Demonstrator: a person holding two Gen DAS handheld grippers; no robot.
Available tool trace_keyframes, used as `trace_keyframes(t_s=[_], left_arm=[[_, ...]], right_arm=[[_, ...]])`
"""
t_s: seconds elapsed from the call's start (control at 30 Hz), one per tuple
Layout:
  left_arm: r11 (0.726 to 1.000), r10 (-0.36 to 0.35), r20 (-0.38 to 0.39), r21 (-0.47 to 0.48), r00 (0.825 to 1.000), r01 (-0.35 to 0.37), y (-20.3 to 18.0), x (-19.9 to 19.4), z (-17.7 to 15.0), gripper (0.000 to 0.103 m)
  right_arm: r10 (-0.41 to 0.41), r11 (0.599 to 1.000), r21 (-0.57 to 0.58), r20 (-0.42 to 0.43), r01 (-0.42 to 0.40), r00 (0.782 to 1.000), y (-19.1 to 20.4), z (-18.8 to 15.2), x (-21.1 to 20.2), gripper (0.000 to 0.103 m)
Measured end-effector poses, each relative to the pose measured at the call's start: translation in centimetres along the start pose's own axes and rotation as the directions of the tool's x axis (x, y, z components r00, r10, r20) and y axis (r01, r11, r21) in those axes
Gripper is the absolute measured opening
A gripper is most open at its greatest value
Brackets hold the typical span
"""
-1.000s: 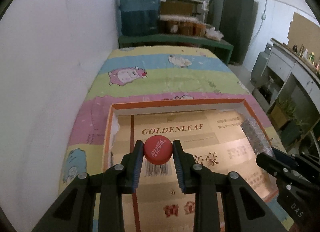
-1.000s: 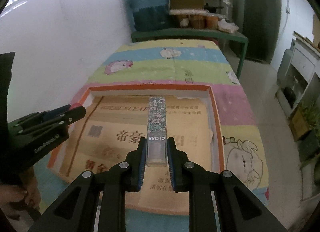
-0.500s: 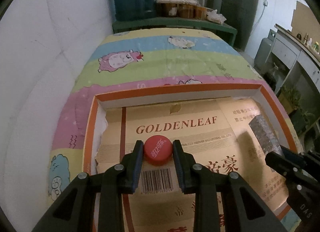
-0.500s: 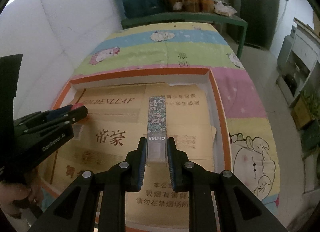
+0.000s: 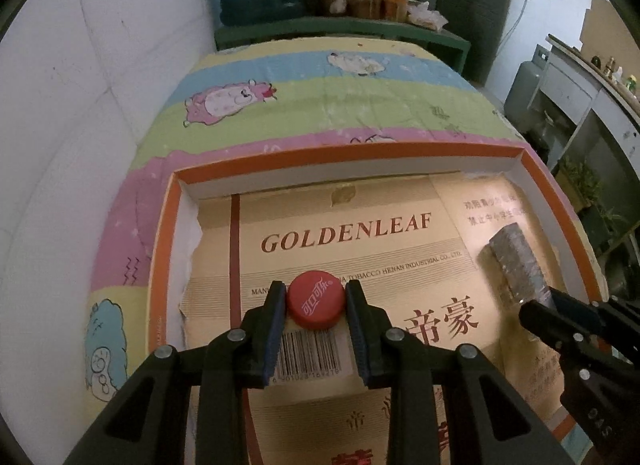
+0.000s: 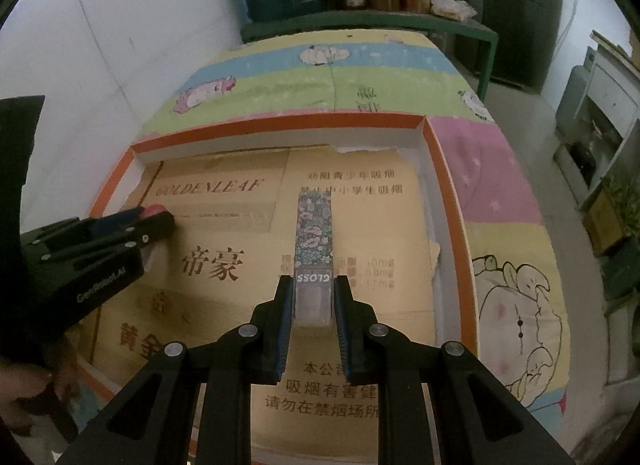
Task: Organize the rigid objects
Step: 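Carry the red cap and gloss tube into the box lid and release both, then withdraw both tools from the box lid back over the remaining items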
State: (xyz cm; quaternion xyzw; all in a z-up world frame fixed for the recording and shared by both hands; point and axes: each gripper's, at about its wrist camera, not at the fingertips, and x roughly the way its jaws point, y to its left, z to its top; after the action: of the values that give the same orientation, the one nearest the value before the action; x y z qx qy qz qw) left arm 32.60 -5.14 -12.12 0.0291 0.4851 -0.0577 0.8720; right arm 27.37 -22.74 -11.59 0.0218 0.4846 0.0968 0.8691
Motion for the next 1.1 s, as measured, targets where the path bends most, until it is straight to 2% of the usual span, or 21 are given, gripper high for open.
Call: trace_keyframes(t_s=[0.23,0.33,0.43,0.53,0.77,1.1], left_arm=[[0.999,-0.015,-0.001,-0.031,1.000,0.015,0.2,-0.2,0.0,0.031],[0.999,-0.025,0.005,-0.035,1.000,0.025,0.1,-0.5,-0.1,0.038],[0.999,-0.033,0.023,-0.042,0.999,0.034,0.0,-1.2,-0.2,0.046],[0.999,-0.024,0.044,-0.042,0.999,0.025,-0.1,-2.3,-0.4,0.050],[1.000,-0.007,0.114,-0.020,0.993,0.009,-0.4,-5.4,-1.3,0.050],[0.999,-0.013,0.168,-0.041,0.986,0.020,-0.1,-9.9,-3.5,0.050]], right_arm=[[-0.017,1.000,-0.016,0.009,0.017,1.000,0.2,0.0,-0.1,0.024],[-0.022,1.000,-0.017,0.018,0.022,1.000,0.2,-0.1,-0.5,0.038],[-0.024,1.000,-0.016,0.028,0.024,0.999,0.2,-0.2,-1.0,0.044],[-0.023,1.000,-0.015,0.038,0.023,0.999,0.2,-0.3,-1.6,0.045],[-0.022,1.000,-0.016,0.067,0.023,0.998,0.6,-1.0,-3.7,0.045],[-0.029,0.999,-0.021,0.111,0.031,0.993,1.8,-2.5,-7.2,0.045]])
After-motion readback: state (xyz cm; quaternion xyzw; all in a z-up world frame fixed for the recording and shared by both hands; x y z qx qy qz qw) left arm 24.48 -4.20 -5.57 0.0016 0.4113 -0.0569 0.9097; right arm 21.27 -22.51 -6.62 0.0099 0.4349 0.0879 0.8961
